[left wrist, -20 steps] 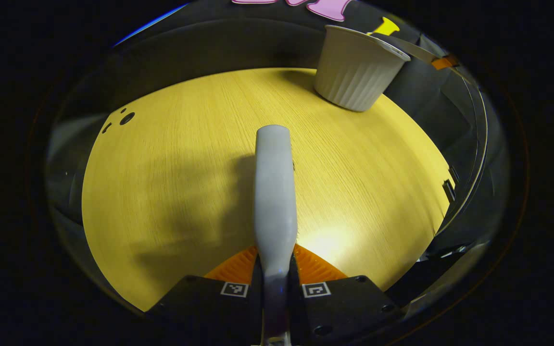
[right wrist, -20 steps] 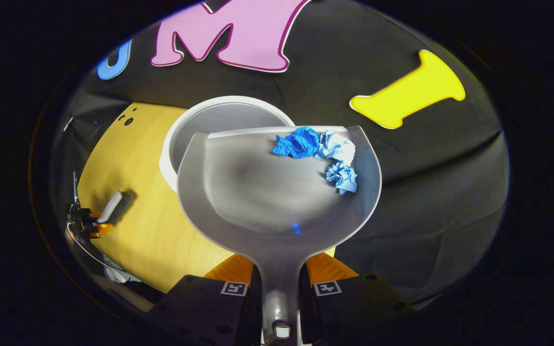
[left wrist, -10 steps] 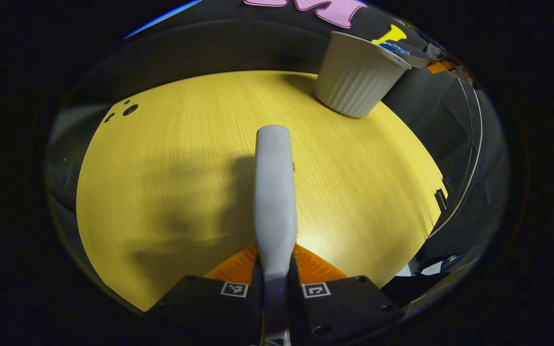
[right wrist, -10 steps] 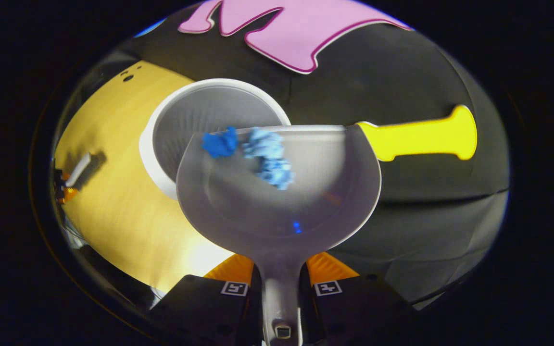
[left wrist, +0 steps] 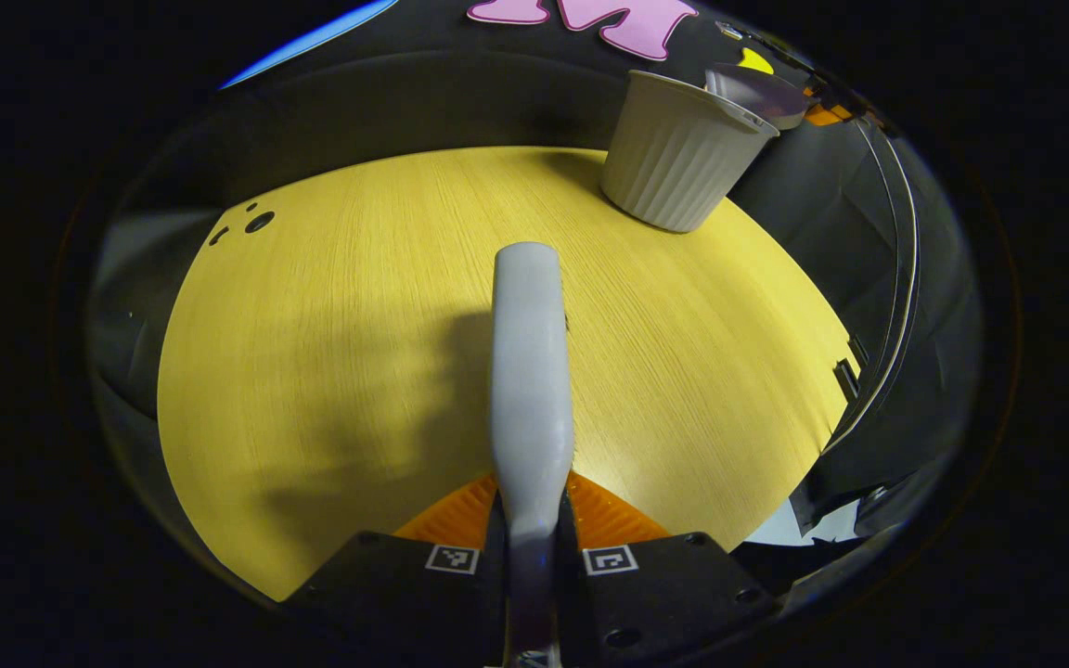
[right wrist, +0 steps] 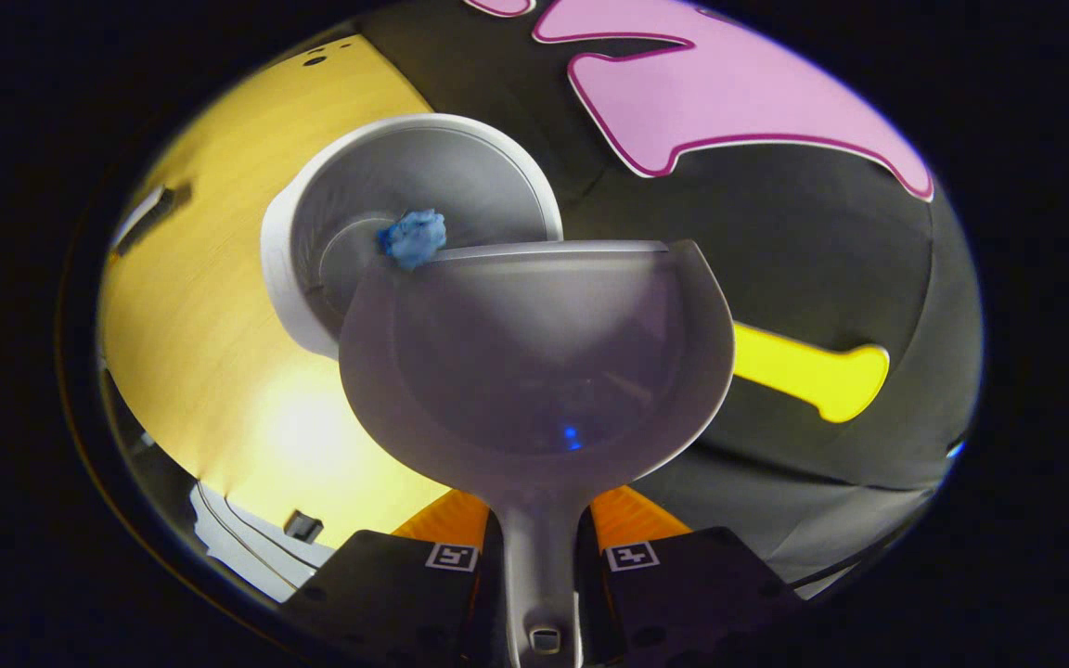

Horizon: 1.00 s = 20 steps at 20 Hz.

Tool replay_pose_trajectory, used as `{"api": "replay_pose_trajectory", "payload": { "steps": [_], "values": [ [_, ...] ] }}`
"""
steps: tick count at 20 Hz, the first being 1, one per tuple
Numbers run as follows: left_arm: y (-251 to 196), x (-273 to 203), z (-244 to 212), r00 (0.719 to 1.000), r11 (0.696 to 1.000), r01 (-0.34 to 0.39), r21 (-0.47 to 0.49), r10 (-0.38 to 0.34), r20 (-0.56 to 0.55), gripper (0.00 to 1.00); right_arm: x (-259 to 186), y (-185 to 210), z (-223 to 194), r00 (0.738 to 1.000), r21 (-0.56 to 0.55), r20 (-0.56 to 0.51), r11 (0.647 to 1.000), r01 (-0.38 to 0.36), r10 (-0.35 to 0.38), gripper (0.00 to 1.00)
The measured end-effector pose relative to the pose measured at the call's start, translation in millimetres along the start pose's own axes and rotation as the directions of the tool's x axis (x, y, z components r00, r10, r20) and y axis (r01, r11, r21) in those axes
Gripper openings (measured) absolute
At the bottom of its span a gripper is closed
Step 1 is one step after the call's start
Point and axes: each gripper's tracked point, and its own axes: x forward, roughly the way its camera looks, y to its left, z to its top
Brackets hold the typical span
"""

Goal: Pick up the small broom and dustpan from the desktop, sweep the trash into the dustpan with the broom, and then empty the trash into the garbage bin.

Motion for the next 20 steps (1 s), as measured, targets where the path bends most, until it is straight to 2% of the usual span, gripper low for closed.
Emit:
{"api": "replay_pose_trajectory", "payload": {
  "steps": [3, 5, 7, 9, 10, 12, 14, 16, 17, 18, 20],
  "values": [
    [-4, -6, -2, 1.000, 1.000, -0.005, -0.020, 0.005, 0.010, 0.27, -3, 0, 1, 1.000, -0.031, -0.004, 1.000, 0.001, -0.001, 0.35],
    [-4, -11, -2, 1.000, 1.000, -0.007, -0.021, 0.007, 0.017, 0.26, -7, 0, 1, 1.000, 0.012, 0.013, 1.000, -0.008, 0.008, 0.35],
    [-8, -16, 0, 1.000, 1.000, -0.013, -0.022, 0.014, 0.028, 0.26, -13, -3, -3, 0.998, 0.135, 0.054, 0.990, -0.042, 0.035, 0.35],
    [-7, -21, 3, 0.999, 0.999, -0.016, -0.029, 0.017, 0.037, 0.23, -24, -5, -6, 0.990, 0.294, 0.130, 0.951, -0.095, 0.059, 0.35],
    [-6, -24, 5, 0.999, 0.999, -0.017, -0.033, 0.018, 0.040, 0.26, -31, -5, -6, 0.982, 0.378, 0.175, 0.916, -0.135, 0.073, 0.35],
    [-7, -28, 9, 0.999, 0.999, -0.020, -0.039, 0.022, 0.046, 0.26, -48, -8, -6, 0.953, 0.506, 0.286, 0.828, -0.241, 0.103, 0.35],
    [-7, -32, 16, 0.998, 0.998, -0.032, -0.049, 0.034, 0.048, 0.26, -67, -7, -9, 0.920, 0.554, 0.377, 0.768, -0.321, 0.113, 0.33],
    [-7, -36, 22, 0.997, 0.997, -0.048, -0.068, 0.051, 0.049, 0.26, -72, -6, -15, 0.891, 0.549, 0.436, 0.748, -0.373, 0.124, 0.30],
    [-10, -39, 27, 0.997, 0.995, -0.052, -0.083, 0.056, 0.053, 0.27, -72, -6, -20, 0.879, 0.535, 0.458, 0.750, -0.389, 0.130, 0.35],
    [-12, -43, 32, 0.996, 0.993, -0.058, -0.099, 0.064, 0.061, 0.29, -74, -1, -25, 0.868, 0.514, 0.476, 0.756, -0.404, 0.141, 0.35],
    [-20, -47, 38, 0.993, 0.988, -0.082, -0.130, 0.092, 0.077, 0.26, -79, 21, -34, 0.843, 0.463, 0.509, 0.769, -0.440, 0.175, 0.35]
  ]
}}
